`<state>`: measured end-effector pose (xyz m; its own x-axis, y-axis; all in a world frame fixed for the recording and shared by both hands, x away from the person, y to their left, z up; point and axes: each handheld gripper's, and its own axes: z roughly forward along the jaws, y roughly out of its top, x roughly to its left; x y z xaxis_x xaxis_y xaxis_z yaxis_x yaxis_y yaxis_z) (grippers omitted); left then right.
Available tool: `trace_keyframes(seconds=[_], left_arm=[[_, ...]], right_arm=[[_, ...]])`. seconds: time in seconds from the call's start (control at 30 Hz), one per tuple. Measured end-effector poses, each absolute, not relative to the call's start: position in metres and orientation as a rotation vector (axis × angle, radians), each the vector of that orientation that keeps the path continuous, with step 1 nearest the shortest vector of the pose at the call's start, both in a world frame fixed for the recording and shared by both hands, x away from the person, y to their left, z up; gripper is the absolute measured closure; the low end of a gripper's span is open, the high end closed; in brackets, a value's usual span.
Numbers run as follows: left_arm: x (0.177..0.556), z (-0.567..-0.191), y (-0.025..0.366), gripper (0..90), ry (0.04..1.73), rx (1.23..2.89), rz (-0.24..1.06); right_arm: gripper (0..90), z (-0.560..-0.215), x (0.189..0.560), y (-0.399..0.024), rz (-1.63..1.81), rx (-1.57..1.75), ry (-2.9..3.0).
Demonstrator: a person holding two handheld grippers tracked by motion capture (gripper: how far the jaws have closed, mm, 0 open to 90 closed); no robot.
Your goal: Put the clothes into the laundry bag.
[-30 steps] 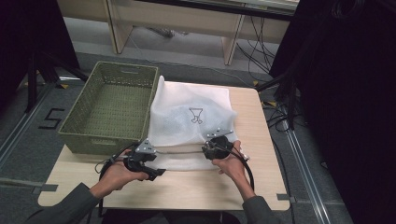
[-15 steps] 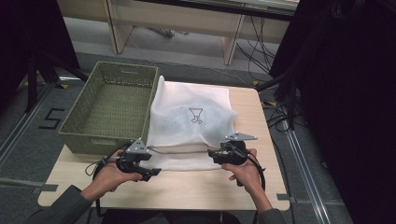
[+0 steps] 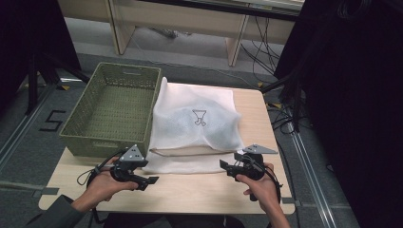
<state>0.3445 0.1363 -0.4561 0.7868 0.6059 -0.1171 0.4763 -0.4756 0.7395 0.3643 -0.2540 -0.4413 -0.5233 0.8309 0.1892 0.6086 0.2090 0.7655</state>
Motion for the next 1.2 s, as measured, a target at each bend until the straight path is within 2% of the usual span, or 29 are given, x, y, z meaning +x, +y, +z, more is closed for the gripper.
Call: trace_keyframes(seconds=[0.47,0.83,1.2], left_arm=[[0.323,-0.459,0.131,25.4,0.738,2.208,0.202],[0.323,-0.458,0.134,25.1,0.718,2.210,0.230],[0.324,-0.460,0.133,25.0,0.724,2.220,0.219]], right_arm=[[28.9,-0.450,0.340,-0.256,1.170,1.355,2.276],[28.2,-0.451,0.321,-0.257,1.160,1.400,2.281],[27.5,-0.453,0.323,-0.260,1.188,1.335,2.283]])
